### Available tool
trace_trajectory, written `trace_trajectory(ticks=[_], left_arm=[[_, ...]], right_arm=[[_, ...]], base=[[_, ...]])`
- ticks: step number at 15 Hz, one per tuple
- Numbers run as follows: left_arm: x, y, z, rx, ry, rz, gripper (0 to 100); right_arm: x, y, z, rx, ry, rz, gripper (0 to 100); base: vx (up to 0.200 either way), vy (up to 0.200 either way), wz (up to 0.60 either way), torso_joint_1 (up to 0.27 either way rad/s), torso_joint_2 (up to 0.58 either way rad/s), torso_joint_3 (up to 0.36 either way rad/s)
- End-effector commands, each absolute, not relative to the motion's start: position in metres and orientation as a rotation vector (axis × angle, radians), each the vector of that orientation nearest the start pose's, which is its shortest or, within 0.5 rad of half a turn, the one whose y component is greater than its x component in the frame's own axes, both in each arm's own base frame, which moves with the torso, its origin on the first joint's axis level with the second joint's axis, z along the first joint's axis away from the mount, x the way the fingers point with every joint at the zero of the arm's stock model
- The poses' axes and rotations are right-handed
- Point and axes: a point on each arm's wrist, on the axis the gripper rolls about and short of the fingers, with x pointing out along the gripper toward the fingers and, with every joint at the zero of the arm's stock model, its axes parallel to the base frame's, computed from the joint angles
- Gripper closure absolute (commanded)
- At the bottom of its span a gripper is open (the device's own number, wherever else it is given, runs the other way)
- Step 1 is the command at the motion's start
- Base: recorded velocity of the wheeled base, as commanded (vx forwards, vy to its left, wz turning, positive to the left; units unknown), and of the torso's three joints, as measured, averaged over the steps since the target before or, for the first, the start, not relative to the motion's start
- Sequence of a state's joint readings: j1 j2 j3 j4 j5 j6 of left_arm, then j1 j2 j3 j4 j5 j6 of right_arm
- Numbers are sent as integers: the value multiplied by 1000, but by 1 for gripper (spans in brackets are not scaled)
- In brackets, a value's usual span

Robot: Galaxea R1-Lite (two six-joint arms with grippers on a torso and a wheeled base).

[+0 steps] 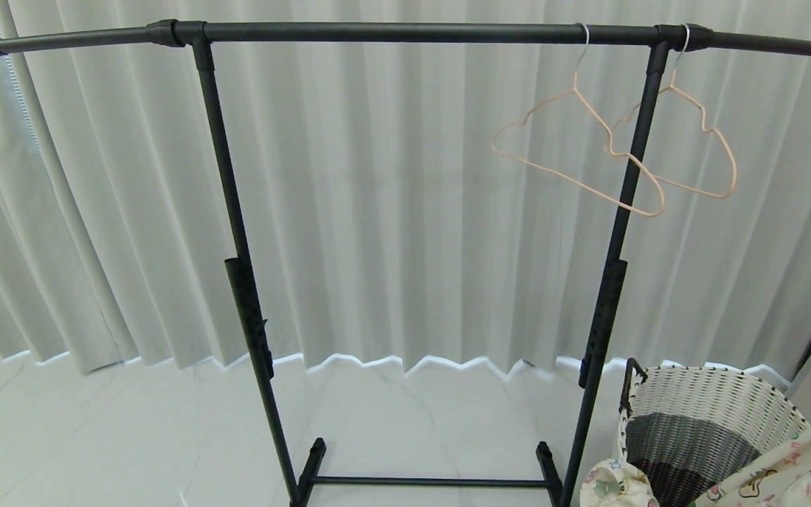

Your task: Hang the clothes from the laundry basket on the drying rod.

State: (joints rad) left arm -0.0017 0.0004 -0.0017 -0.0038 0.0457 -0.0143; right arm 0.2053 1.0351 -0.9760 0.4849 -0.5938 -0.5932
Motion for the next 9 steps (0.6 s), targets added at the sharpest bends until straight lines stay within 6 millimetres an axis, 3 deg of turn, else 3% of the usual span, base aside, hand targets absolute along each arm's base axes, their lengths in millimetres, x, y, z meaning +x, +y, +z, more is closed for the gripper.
trace_trajectory(ticks=[1, 9], left_arm=[[-23, 1, 76, -15, -6, 44, 0], [-23, 1, 76, -12, -6, 41, 0]], right_arm=[[100, 8, 282, -766, 551, -234, 100], [95, 13, 292, -744, 473, -144, 100]], base=[[0, 0, 0, 0, 0, 0], [-200, 0, 0, 1, 5, 1]])
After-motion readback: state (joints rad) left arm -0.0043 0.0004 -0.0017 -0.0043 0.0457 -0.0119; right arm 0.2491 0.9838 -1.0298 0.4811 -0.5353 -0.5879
